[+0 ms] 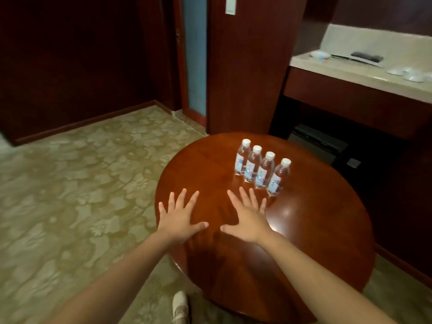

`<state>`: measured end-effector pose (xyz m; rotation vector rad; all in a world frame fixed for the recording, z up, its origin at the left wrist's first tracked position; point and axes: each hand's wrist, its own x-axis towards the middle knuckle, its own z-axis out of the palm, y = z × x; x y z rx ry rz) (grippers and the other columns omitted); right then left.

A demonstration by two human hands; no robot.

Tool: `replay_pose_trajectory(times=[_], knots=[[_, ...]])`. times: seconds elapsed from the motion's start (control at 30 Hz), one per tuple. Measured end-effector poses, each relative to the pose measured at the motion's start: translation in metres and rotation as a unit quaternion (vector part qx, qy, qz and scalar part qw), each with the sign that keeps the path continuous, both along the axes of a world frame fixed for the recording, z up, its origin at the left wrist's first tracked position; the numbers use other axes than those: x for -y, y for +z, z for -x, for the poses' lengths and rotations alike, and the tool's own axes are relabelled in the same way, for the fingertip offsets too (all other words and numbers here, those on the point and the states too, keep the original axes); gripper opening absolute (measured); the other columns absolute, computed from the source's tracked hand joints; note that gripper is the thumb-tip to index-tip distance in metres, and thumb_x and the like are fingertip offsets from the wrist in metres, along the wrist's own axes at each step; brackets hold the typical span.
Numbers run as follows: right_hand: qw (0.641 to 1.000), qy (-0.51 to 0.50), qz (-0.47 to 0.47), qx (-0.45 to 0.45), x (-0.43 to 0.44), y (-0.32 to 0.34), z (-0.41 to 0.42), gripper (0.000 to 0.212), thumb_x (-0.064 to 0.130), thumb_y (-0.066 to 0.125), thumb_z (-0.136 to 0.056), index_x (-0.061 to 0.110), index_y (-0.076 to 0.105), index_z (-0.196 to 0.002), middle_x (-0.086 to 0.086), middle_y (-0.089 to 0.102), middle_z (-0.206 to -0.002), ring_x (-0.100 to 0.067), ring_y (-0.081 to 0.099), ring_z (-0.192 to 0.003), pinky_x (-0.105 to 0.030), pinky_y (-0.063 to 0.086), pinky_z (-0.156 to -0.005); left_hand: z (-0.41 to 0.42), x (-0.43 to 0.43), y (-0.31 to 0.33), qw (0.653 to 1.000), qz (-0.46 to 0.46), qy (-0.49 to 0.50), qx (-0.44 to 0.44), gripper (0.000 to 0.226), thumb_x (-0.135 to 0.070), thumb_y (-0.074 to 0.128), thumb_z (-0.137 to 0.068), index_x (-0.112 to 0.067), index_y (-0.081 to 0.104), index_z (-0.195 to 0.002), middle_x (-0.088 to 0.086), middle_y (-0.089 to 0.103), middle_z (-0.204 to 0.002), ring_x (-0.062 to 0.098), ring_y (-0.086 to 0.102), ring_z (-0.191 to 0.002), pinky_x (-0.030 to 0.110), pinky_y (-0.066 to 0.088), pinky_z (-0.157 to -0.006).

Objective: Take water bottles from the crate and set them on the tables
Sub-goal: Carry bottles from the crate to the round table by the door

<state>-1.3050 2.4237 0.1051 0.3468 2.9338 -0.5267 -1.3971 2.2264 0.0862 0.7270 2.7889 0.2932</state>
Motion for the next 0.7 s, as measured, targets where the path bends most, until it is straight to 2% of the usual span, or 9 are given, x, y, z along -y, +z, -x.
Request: replay_pose_trajectory(times=[0.37, 0.7], knots=[[0.985, 0.172, -0.017, -0.007, 0.147, 0.019, 0.041, 0.104, 0.061, 0.064, -0.081, 0.041, -0.004, -0.156, -0.001, -0.014, -0.166, -0.03, -0.025, -0.149, -0.063, -0.016, -0.116, -0.039, 0.16, 0.022, 0.985, 0.017, 0.172, -0.015, 0.095, -0.077, 0.044, -0.084, -0.042, -0.011, -0.154, 0.0, -0.015, -0.165, 0.032, -0.016, -0.151, 0.061, -0.002, -0.119], [0.937, 0.347, -0.043, 0.005, 0.391, 0.024, 0.079, 0.109, 0.061, 0.066, -0.077, 0.044, -0.009, -0.155, 0.0, -0.016, -0.166, -0.034, -0.023, -0.149, -0.063, -0.014, -0.115, -0.081, 0.398, 0.024, 0.939, 0.024, 0.344, -0.015, 0.097, -0.076, 0.045, -0.084, -0.042, -0.012, -0.154, 0.0, -0.016, -0.165, 0.035, -0.017, -0.15, 0.063, -0.003, -0.118]])
